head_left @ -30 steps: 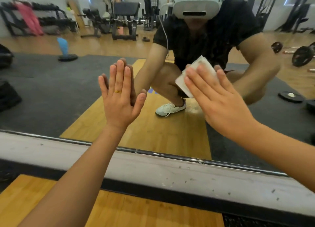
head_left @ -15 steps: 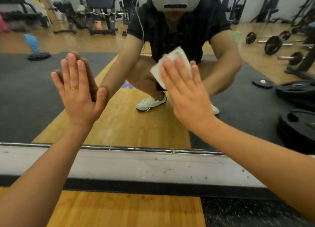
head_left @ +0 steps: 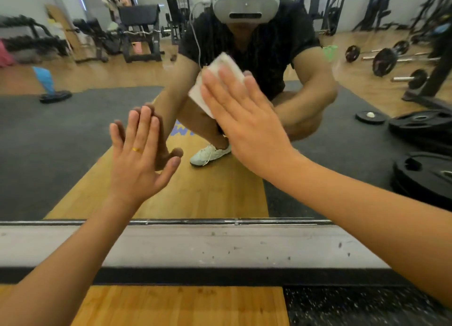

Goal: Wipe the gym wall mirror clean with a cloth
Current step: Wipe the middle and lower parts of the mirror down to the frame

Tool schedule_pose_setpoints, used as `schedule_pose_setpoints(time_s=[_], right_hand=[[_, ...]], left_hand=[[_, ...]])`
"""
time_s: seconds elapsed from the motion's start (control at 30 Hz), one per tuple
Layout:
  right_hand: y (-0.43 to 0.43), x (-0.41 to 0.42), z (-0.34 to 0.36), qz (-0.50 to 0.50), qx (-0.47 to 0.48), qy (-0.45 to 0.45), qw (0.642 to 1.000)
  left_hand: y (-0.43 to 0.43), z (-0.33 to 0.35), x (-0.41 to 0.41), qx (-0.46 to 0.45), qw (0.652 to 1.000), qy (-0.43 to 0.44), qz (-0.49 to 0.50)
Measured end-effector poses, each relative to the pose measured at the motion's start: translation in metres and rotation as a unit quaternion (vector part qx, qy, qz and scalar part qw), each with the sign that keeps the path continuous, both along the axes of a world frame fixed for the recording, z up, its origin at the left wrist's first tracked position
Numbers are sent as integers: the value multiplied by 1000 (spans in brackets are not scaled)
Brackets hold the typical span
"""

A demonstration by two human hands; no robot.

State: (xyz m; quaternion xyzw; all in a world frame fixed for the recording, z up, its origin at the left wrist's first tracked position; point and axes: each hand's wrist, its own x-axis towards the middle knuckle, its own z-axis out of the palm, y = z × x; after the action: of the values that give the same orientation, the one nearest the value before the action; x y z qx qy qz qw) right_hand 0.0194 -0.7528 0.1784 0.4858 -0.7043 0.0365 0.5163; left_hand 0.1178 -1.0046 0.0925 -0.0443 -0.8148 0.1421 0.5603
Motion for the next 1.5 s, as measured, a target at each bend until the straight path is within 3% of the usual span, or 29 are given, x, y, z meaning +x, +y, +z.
schedule_pose_setpoints(time_s=[0.1, 0.2, 0.3, 0.4, 0.53, 0.63, 0.77, 0.87, 1.0, 1.13, 1.27, 1.4, 1.5], right_hand=[[-17, 2, 24, 9, 76, 63, 995], [58, -25, 12, -39, 112, 44, 992], [127, -43, -4, -91, 34, 24, 995], [70, -27, -2, -51, -40, 0, 998], [-29, 9, 24, 17, 17, 60, 998], [20, -16, 29, -15, 63, 65, 996], [130, -44, 10, -81, -77, -31, 993], [89, -32, 7, -45, -157, -79, 983], [-12, 8, 23, 33, -77, -5, 997], [53, -25, 7, -7, 26, 35, 999], [176, -57, -23, -92, -41, -15, 995], [108, -40, -41, -66, -199, -96, 973], [81, -33, -48, -13, -131, -39, 991]], left_hand=[[-4, -3, -3, 7, 1000, 3, 16], [-9, -4, -7, -12, 1000, 17, 17], [-6, -8, -14, -7, 999, 34, 16], [-12, -11, -12, -13, 998, 53, 29], [-14, -14, -12, -7, 998, 55, 29], [-13, -12, -15, -14, 998, 55, 18], [-8, -9, -16, -11, 998, 54, 8], [-12, -11, -12, -9, 999, 52, 12], [-13, -12, -8, -4, 998, 55, 11], [-5, -5, -10, -4, 999, 47, -21], [7, 1, -3, -13, 998, 35, -51], [56, 19, -7, -59, 993, 23, -104], [106, 34, -34, -52, 993, -9, -102]])
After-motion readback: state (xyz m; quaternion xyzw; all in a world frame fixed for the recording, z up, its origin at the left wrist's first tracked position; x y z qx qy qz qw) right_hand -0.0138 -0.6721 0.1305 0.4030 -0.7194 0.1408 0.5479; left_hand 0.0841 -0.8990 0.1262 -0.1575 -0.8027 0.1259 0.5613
